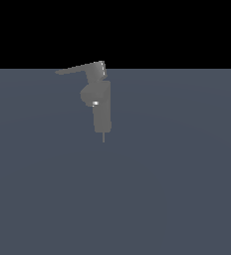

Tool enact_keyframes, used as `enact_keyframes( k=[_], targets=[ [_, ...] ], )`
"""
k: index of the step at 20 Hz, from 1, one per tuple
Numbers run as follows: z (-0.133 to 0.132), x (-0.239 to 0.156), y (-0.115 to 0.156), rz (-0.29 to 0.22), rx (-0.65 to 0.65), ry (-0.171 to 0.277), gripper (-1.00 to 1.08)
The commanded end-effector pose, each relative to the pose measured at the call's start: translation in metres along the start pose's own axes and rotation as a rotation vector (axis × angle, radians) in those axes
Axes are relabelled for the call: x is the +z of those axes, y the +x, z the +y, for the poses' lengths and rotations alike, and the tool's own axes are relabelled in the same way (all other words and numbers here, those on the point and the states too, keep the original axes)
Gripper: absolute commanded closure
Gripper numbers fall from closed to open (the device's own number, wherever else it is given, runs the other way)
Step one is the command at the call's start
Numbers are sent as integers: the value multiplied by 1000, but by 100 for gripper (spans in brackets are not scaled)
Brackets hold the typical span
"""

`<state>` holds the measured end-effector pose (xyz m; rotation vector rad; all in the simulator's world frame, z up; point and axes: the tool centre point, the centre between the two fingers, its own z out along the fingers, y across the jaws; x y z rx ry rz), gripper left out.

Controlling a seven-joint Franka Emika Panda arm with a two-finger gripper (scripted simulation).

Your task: Turn on the faucet by rotating a designated handle.

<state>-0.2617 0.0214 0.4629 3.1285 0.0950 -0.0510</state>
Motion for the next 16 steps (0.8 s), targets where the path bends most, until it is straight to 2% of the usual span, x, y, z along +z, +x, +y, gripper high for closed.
enact_keyframes(
  k=[1,9,16],
  targets=[
    [0,0,0,0,0,0,108],
    [-2,-3,9,-4,33,12,108],
    [-6,-9,31,-17,114,39,108]
  ],
)
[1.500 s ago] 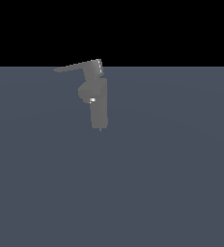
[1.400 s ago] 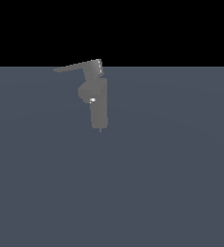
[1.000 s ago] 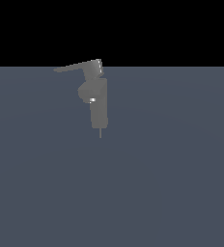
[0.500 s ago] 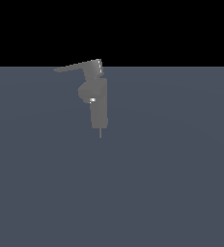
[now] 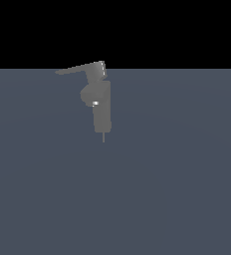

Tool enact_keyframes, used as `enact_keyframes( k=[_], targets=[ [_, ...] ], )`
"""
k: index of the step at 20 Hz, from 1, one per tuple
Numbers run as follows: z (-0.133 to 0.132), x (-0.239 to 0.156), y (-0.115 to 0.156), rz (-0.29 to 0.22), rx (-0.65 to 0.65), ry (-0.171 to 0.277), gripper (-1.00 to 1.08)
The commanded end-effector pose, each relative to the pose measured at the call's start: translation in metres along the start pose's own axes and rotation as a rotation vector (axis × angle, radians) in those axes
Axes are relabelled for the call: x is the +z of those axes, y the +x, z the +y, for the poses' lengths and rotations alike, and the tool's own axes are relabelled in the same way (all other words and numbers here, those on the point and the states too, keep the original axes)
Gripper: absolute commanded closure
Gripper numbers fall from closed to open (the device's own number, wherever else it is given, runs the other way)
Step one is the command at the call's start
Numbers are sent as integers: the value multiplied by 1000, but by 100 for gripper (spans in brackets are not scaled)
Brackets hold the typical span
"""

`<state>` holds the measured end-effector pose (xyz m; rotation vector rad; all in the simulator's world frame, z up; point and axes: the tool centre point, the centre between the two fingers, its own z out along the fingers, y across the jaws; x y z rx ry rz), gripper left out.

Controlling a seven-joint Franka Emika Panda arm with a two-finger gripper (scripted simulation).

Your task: Turn on the faucet by rotating a designated handle.

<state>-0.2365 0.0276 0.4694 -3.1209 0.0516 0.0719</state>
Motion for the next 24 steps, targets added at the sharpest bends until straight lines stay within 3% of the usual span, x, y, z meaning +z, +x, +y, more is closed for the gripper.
enact_keyframes(
  k=[1,13,24],
  targets=[
    [-3,-2,10,-6,37,11,108],
    [-22,-6,81,-60,303,66,108],
    [-43,9,154,-115,577,77,108]
  ],
)
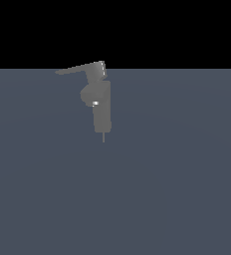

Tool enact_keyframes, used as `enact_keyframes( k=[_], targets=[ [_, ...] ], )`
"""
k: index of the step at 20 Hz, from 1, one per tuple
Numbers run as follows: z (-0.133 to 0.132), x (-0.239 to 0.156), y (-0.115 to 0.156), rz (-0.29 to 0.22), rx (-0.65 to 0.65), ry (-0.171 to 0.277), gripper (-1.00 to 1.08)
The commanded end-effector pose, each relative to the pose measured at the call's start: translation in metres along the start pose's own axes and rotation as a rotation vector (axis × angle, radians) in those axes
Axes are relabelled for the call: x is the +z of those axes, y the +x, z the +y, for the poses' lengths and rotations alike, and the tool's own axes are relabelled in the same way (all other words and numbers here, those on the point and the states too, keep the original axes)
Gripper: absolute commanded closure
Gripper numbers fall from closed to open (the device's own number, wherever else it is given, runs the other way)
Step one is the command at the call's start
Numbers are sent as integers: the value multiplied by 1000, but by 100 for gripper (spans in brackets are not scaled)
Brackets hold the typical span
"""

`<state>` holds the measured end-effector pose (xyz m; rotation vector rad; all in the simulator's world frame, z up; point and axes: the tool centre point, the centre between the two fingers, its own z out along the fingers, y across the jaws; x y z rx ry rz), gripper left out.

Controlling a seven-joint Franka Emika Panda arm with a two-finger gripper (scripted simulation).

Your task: Turn on the faucet by rotating a designated handle.

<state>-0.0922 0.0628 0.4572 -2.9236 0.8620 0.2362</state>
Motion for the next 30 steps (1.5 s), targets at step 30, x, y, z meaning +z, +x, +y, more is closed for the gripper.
enact_keyframes(
  k=[30],
  targets=[
    [-159,126,124,17,781,-98,108]
  ],
)
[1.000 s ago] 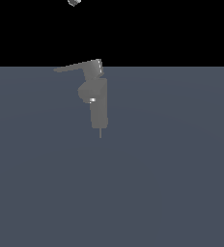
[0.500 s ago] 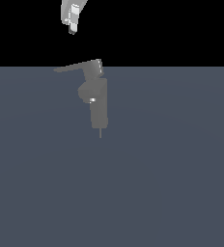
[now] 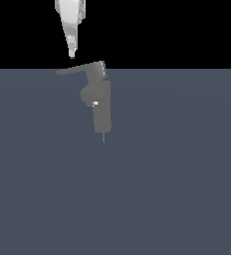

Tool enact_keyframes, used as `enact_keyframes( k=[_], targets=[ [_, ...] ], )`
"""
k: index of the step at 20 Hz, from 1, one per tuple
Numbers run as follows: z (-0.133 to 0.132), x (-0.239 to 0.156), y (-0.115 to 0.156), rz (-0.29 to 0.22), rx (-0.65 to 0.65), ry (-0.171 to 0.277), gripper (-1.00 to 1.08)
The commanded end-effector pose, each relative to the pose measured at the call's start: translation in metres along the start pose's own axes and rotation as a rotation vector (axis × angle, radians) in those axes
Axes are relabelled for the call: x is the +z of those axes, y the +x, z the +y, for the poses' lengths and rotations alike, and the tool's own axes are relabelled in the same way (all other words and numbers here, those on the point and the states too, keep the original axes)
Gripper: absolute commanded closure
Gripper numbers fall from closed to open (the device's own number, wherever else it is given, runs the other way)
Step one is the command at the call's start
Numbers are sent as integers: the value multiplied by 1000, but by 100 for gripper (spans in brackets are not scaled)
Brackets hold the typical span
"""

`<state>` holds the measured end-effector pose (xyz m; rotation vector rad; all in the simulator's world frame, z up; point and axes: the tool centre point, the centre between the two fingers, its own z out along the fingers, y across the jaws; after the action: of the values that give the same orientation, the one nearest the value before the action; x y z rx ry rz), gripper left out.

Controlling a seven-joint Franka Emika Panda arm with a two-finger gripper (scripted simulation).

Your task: Turn on the faucet by rotating a designated handle.

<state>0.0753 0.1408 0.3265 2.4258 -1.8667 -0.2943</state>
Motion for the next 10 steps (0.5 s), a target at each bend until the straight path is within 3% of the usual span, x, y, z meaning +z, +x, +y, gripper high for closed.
enact_keyframes(
  k=[1,10],
  targets=[
    [-14,13,-4,13,57,-5,108],
    [-44,47,-16,51,185,-13,108]
  ],
)
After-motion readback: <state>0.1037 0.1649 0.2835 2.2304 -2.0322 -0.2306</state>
